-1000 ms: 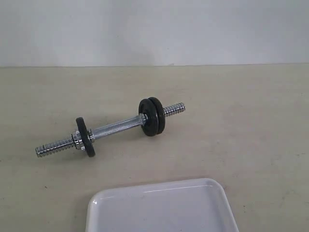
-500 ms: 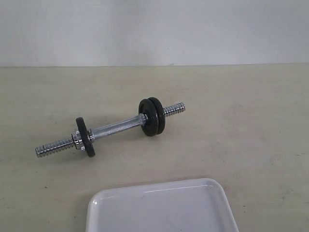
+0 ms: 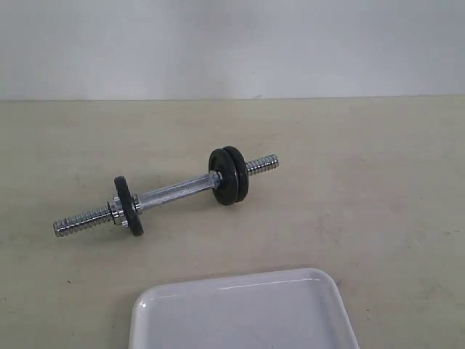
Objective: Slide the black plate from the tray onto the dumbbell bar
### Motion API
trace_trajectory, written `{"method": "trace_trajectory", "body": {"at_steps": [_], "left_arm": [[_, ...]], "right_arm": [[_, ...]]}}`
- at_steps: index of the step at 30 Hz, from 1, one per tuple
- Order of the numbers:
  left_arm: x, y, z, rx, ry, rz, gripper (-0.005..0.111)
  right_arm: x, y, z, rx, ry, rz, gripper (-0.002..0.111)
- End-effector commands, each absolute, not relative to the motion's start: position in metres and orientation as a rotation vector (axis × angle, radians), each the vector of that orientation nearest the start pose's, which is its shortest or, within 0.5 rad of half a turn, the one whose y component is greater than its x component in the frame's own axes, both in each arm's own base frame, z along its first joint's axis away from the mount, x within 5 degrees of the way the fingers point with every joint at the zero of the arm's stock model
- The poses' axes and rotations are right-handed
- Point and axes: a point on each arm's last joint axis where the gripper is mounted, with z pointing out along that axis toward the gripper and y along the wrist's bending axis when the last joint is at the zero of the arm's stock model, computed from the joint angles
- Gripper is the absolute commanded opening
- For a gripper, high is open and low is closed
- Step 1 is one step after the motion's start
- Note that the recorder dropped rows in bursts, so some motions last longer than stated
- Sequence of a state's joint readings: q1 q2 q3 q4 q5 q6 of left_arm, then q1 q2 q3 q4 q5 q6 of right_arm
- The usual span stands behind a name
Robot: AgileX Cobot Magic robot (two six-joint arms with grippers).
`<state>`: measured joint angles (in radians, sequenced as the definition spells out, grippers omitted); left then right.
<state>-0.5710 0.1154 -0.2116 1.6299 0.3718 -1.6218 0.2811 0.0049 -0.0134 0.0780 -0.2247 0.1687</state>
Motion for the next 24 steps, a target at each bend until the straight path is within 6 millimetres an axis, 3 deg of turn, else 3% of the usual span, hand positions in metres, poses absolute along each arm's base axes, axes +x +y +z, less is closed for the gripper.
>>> {"method": "trace_trajectory", "body": {"at_steps": [1,6,16,19,22,24], "left_arm": [[0.062,-0.001,0.261,0.044,1.453,-0.284,0.03],[0.063,-0.007,0.248,0.045,1.508,-0.375,0.03],[0.06,-0.016,0.249,0.125,1.498,-0.451,0.03],[0.06,-0.016,0.249,0.133,1.497,-0.444,0.023],[0.059,-0.018,0.249,0.177,1.488,-0.433,0.004],[0.059,-0.019,0.249,0.19,1.485,-0.436,0.004]], "right_arm": [[0.05,0.013,0.235,0.003,1.251,0.457,0.105],[0.049,0.012,0.237,0.094,1.237,0.583,0.105],[0.048,0.012,0.24,0.275,1.191,0.846,0.105],[0.047,0.012,0.243,0.3,1.15,0.908,0.104],[0.044,0.013,0.248,0.251,1.1,0.918,0.092],[0.043,0.015,0.249,0.218,1.091,0.926,0.07]]}}
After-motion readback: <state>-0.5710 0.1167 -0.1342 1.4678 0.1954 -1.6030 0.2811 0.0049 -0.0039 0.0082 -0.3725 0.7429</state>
